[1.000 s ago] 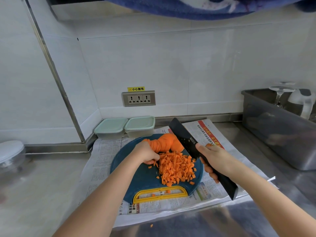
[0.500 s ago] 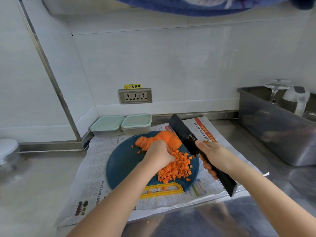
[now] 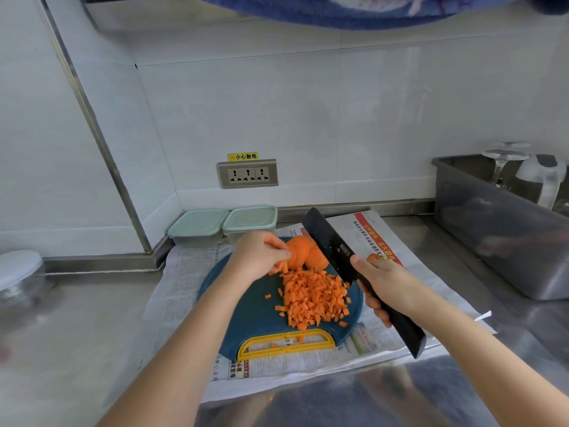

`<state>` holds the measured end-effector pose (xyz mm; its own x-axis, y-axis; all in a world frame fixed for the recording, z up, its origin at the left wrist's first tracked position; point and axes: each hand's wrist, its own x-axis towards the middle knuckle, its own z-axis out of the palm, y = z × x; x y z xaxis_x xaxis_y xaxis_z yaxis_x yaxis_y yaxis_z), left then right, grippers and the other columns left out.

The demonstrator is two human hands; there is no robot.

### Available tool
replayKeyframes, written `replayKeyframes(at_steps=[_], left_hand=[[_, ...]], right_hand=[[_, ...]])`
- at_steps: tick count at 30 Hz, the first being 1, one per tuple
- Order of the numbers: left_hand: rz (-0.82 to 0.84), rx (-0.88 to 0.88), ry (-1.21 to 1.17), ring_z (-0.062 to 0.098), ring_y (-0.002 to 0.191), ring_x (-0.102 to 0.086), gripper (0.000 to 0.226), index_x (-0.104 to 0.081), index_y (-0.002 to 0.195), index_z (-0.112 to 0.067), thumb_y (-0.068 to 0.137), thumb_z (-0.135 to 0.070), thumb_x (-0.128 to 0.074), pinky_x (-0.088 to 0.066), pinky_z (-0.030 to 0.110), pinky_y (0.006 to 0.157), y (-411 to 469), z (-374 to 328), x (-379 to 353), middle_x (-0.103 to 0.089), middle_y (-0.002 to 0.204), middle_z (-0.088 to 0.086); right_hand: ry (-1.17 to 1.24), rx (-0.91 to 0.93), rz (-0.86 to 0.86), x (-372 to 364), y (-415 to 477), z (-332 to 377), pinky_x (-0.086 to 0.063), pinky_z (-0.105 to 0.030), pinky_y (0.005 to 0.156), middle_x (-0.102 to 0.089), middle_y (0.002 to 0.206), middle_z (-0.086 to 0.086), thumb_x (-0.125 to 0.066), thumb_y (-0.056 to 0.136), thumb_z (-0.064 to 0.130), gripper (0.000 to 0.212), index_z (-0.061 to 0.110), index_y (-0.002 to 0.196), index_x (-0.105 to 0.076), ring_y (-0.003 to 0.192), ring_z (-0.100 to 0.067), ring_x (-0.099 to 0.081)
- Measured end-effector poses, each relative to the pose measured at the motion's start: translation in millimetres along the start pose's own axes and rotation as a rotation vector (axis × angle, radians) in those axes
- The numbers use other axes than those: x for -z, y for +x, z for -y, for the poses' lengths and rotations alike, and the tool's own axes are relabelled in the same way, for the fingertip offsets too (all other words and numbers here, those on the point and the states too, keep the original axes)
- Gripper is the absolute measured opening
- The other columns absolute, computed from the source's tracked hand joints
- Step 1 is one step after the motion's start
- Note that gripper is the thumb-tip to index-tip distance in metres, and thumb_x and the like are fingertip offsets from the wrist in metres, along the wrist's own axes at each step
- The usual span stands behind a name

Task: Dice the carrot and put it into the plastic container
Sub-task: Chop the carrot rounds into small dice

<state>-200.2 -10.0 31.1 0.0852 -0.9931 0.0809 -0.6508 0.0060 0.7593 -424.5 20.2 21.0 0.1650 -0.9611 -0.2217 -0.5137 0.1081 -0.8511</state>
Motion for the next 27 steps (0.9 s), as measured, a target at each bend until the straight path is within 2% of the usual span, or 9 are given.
replayKeyframes(at_steps=[6, 12, 15, 17, 18, 20, 23, 25, 27], left_hand=[[0.202, 0.154, 0.158, 0.011, 0.064, -0.061, 0.008, -0.07, 0.076, -0.018, 0.084, -0.015, -0.069, -0.053, 0.018, 0.058, -13.8, 29.7, 21.7, -0.07, 0.072, 0.005], [0.209, 0.169, 0.082, 0.008, 0.059, -0.061, 0.003, -0.071, 0.08, -0.018, 0.083, -0.018, -0.071, -0.05, 0.015, 0.054, -28.2, 44.5, -3.4, -0.069, 0.07, 0.002], [0.152, 0.127, 0.165, 0.005, 0.052, -0.057, 0.01, -0.07, 0.074, -0.023, 0.084, -0.02, -0.07, -0.048, 0.015, 0.054, -32.0, 52.3, -2.9, -0.068, 0.062, 0.0], [0.088, 0.108, 0.271, 0.004, 0.059, -0.062, 0.007, -0.071, 0.077, -0.024, 0.084, -0.023, -0.07, -0.049, 0.016, 0.062, -35.3, 60.0, 0.5, -0.07, 0.065, -0.001], [0.063, 0.104, 0.32, 0.006, 0.066, -0.065, 0.002, -0.072, 0.084, -0.024, 0.084, -0.024, -0.07, -0.05, 0.019, 0.068, -38.6, 63.4, 1.7, -0.072, 0.072, -0.002], [0.017, 0.101, 0.378, 0.007, 0.078, -0.065, 0.02, -0.07, 0.101, -0.021, 0.083, -0.029, -0.072, -0.05, 0.021, 0.074, -44.8, 70.4, 1.7, -0.072, 0.091, -0.005], [-0.049, 0.104, 0.383, 0.006, 0.085, -0.058, 0.04, -0.062, 0.114, -0.02, 0.081, -0.039, -0.073, -0.042, 0.019, 0.07, -57.3, 79.4, 0.6, -0.067, 0.105, -0.006], [-0.108, 0.111, 0.376, 0.007, 0.085, -0.058, 0.039, -0.062, 0.112, -0.02, 0.081, -0.041, -0.071, -0.044, 0.02, 0.068, -65.5, 85.9, -0.4, -0.066, 0.103, -0.006], [-0.16, 0.105, 0.379, 0.006, 0.083, -0.061, 0.027, -0.065, 0.104, -0.021, 0.084, -0.039, -0.069, -0.049, 0.022, 0.068, -71.9, 90.6, -3.1, -0.067, 0.095, -0.009]], right_hand=[[-0.014, 0.048, 0.035, -11.7, -2.9, 7.7, -0.039, -0.025, 0.039, -0.048, 0.046, -0.002, -0.04, 0.1, 0.044, 0.049, 0.007, 0.069, -0.049, 0.037, -0.019, -0.042], [-0.043, 0.071, 0.052, -16.9, -4.6, 9.0, -0.039, -0.026, 0.039, -0.048, 0.046, -0.003, -0.039, 0.1, 0.045, 0.048, 0.008, 0.07, -0.048, 0.038, -0.02, -0.042], [-0.06, 0.082, 0.072, -21.0, -8.4, 7.4, -0.038, -0.026, 0.037, -0.046, 0.046, -0.004, -0.039, 0.1, 0.043, 0.048, 0.007, 0.071, -0.047, 0.036, -0.02, -0.04], [-0.086, 0.095, 0.098, -26.4, -12.0, 6.4, -0.036, -0.025, 0.036, -0.045, 0.047, -0.006, -0.038, 0.101, 0.042, 0.047, 0.006, 0.071, -0.047, 0.036, -0.02, -0.04], [-0.114, 0.105, 0.111, -30.2, -13.8, 5.8, -0.036, -0.025, 0.036, -0.045, 0.048, -0.006, -0.037, 0.101, 0.043, 0.047, 0.006, 0.071, -0.046, 0.035, -0.021, -0.04], [-0.194, 0.138, 0.122, -38.1, -16.6, 5.1, -0.037, -0.025, 0.037, -0.046, 0.05, -0.008, -0.036, 0.101, 0.044, 0.048, 0.007, 0.071, -0.045, 0.035, -0.02, -0.042], [-0.321, 0.2, 0.115, -52.8, -18.2, 5.6, -0.04, -0.029, 0.041, -0.047, 0.056, -0.007, -0.035, 0.1, 0.045, 0.048, 0.01, 0.069, -0.045, 0.041, -0.02, -0.047], [-0.401, 0.257, 0.119, -62.9, -16.8, 5.1, -0.039, -0.03, 0.048, -0.043, 0.056, -0.002, -0.036, 0.101, 0.044, 0.048, 0.014, 0.064, -0.043, 0.046, -0.015, -0.044], [-0.429, 0.296, 0.148, -70.9, -15.4, 3.4, -0.033, -0.027, 0.05, -0.039, 0.055, 0.0, -0.037, 0.101, 0.042, 0.049, 0.015, 0.061, -0.041, 0.045, -0.011, -0.035]])
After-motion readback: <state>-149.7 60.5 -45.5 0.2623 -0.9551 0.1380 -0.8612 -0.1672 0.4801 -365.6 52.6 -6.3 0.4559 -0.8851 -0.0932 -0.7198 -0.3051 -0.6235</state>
